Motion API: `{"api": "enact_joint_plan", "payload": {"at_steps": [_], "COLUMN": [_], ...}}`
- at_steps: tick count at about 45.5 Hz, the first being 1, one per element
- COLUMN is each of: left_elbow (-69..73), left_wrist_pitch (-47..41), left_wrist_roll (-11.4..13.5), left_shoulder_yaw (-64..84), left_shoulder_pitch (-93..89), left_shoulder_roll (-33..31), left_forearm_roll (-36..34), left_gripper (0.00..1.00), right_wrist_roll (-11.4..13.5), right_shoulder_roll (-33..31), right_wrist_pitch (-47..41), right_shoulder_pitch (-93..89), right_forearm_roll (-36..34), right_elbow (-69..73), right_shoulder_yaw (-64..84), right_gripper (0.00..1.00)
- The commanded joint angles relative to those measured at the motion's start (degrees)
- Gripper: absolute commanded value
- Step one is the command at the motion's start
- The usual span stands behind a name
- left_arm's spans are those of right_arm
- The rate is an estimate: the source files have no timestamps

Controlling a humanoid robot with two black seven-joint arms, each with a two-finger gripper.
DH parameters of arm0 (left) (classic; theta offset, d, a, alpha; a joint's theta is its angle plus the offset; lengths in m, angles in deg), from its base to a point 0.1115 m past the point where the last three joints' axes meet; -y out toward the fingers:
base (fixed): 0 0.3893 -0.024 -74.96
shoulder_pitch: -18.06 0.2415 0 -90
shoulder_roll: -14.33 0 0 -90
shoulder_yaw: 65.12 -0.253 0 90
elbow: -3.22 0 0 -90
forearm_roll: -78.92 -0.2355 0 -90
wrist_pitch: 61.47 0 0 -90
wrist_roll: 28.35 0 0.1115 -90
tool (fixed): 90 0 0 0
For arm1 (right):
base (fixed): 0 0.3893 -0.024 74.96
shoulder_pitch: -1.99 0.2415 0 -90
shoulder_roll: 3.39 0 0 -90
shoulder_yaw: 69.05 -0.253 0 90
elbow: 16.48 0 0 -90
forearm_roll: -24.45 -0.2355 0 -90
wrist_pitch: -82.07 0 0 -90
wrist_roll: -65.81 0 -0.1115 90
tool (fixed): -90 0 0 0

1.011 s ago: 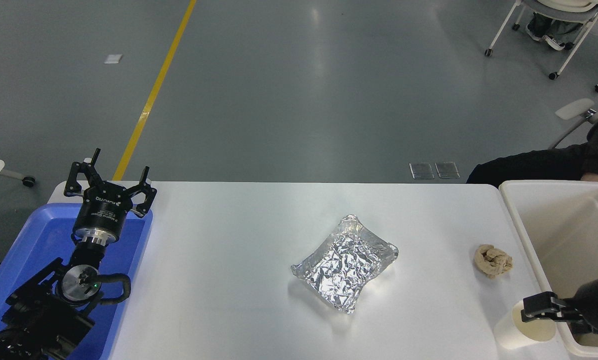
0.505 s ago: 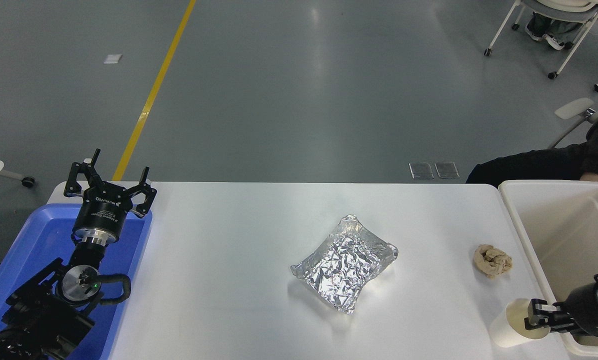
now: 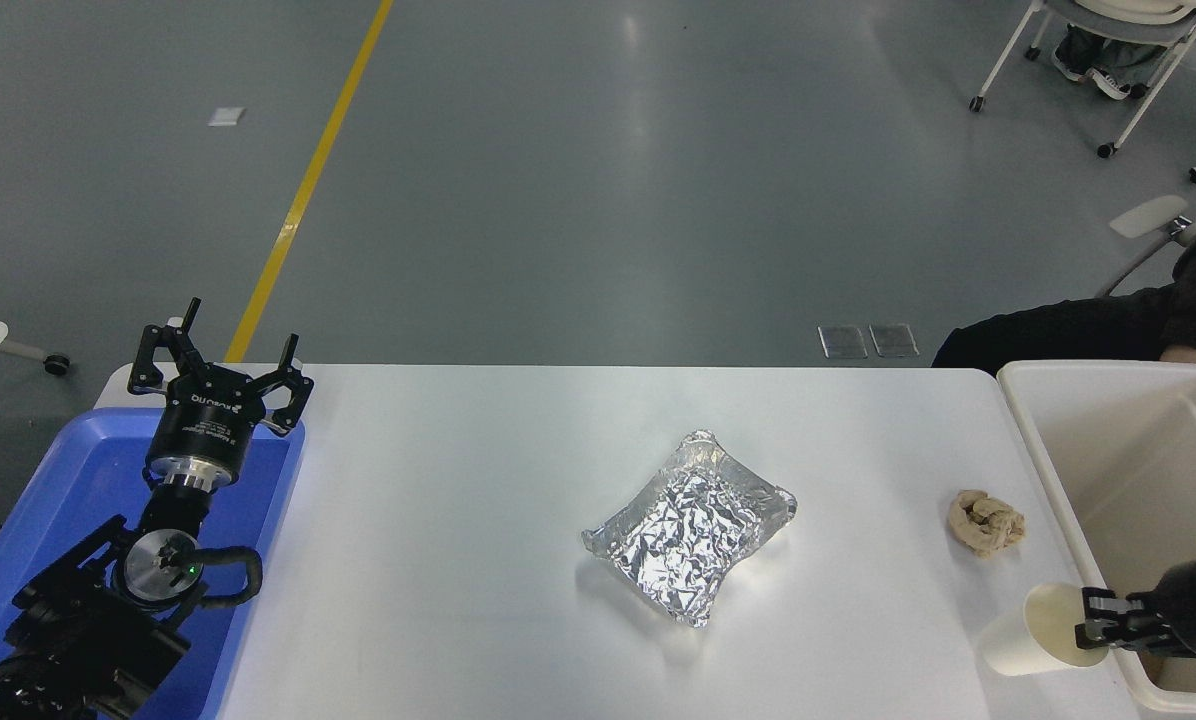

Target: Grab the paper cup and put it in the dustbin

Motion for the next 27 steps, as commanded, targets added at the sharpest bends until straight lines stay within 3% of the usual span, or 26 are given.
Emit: {"api": "enact_joint_plan", "payload": {"at_steps": [1,9,20,27], "left_elbow": [0.0,0.0,0.0,0.1], "left_wrist_pitch": [0.3,0.3,0.3,0.3], "left_wrist_roll": [-0.1,-0.1,0.0,0.0], "left_shoulder_yaw": [0.0,0.0,0.0,0.0], "left_shoulder_pitch": [-0.1,-0.1,0.0,0.1], "left_shoulder_roll": [0.0,0.0,0.0,0.0], "left_forearm_roll": [-0.1,-0.1,0.0,0.0], "left_gripper": [1.00,1.00,1.00,1.00], "right_wrist_roll": [0.1,0.0,-0.1,-1.0], "right_shoulder_roll": [-4.3,-0.5,10.3,16.9], "right_wrist_pitch": [-11.0,-13.0,-13.0,-13.1], "right_shoulder_pitch": [21.6,39.7,58.7,64.1], "right_forearm_roll": [0.6,-1.0,-8.4,-14.5], "right_elbow": [5.2,5.5,5.5,5.7], "right_shoulder_yaw": [7.3,22.5,40.9,45.2], "right_gripper": [0.00,0.00,0.00,0.00]}}
